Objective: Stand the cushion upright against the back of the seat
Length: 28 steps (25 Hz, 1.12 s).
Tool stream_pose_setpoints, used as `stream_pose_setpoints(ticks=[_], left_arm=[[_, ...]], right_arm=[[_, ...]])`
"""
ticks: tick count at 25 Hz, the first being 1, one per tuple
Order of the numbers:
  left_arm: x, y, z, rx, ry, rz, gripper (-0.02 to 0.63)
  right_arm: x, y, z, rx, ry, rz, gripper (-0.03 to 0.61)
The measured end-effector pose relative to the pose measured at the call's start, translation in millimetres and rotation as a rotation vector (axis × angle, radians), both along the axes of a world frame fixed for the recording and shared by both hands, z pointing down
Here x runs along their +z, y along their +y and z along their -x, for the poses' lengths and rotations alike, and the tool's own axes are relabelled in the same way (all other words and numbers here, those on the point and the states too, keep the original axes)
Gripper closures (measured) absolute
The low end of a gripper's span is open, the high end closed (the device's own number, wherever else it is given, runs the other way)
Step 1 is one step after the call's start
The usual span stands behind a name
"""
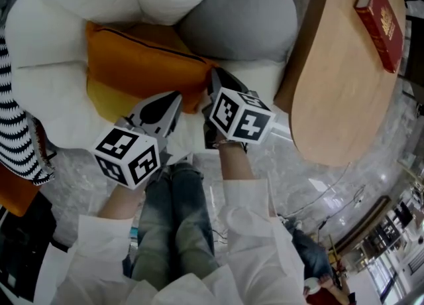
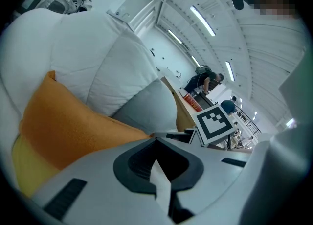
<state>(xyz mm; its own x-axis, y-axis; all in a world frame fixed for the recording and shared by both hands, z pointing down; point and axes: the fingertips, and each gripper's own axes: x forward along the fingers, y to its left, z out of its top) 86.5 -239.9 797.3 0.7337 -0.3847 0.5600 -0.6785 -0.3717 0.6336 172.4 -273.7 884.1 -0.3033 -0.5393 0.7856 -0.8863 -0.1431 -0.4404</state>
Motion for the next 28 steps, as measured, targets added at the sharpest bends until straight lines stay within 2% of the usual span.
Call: stream_pose_setpoints(ticks=[5, 12, 21, 28], left_arm=[[-3, 2, 0, 0.0, 0.004, 0.006, 0.606], [-19, -4, 9, -0.021, 0.008, -0.011, 0.606], [-47, -15, 31, -0.081, 0.008, -0.037, 0.606], [-88, -26, 47, -0.112, 0.018, -0.066, 0.606]], right_arm=[[-8, 3, 5, -0.048, 0.043, -0.026, 0.541], [-42, 1, 19, -0.098, 0.042, -0.071, 0.543], [-118, -28, 62, -0.161, 0.006, -0.189, 0.545], [-183, -53, 89, -0.161, -0.024, -0.256, 0.548]])
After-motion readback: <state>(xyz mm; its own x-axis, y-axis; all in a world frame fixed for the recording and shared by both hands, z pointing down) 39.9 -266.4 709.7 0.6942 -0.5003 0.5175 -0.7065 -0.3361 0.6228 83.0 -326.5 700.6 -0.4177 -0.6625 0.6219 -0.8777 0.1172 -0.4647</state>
